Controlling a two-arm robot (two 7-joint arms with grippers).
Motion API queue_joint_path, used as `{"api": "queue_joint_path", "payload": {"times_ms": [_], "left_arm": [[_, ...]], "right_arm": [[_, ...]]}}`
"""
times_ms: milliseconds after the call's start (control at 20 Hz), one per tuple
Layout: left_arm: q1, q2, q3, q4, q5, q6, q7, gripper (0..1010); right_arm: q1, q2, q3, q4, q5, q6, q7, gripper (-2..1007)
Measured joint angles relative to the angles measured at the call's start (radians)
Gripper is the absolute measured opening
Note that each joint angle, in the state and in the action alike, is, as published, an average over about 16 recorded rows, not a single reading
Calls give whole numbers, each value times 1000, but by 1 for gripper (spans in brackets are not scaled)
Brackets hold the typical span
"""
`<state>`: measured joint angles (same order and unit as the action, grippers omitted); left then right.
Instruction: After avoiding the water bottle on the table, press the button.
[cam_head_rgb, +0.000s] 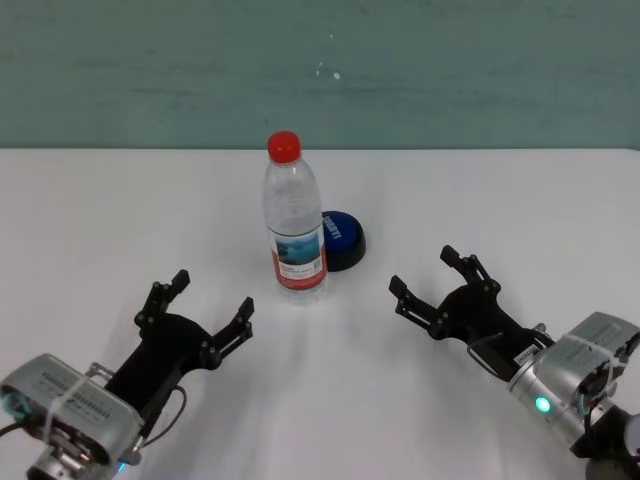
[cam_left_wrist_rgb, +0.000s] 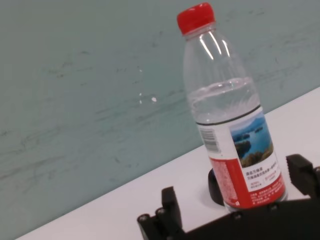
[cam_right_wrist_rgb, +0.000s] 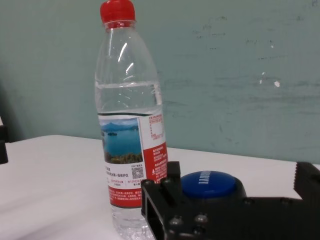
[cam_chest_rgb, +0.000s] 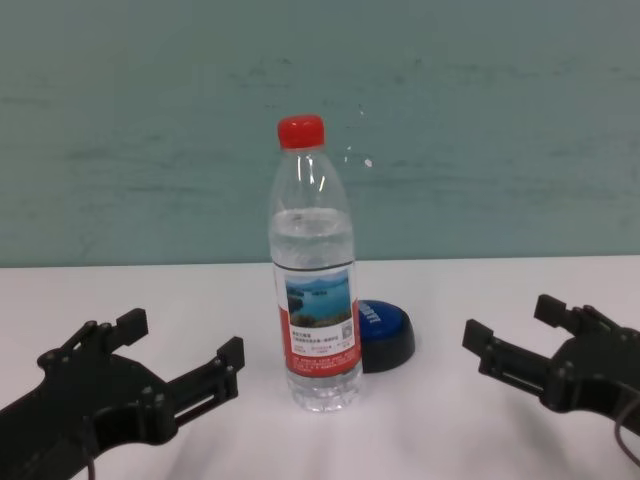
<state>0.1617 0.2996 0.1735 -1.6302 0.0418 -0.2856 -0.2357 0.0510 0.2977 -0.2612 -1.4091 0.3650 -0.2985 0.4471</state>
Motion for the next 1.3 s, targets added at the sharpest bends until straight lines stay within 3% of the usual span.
{"api": "queue_joint_path", "payload": {"times_ms": [500,1300], "left_arm": [[0,0,0,0,0,0,0,1000],[0,0,0,0,0,0,0,1000]], "right_arm": [[-11,0,0,-15,-41,-33,-12,1004],[-13,-3,8,-20,-34,-23,-8,1004]]}}
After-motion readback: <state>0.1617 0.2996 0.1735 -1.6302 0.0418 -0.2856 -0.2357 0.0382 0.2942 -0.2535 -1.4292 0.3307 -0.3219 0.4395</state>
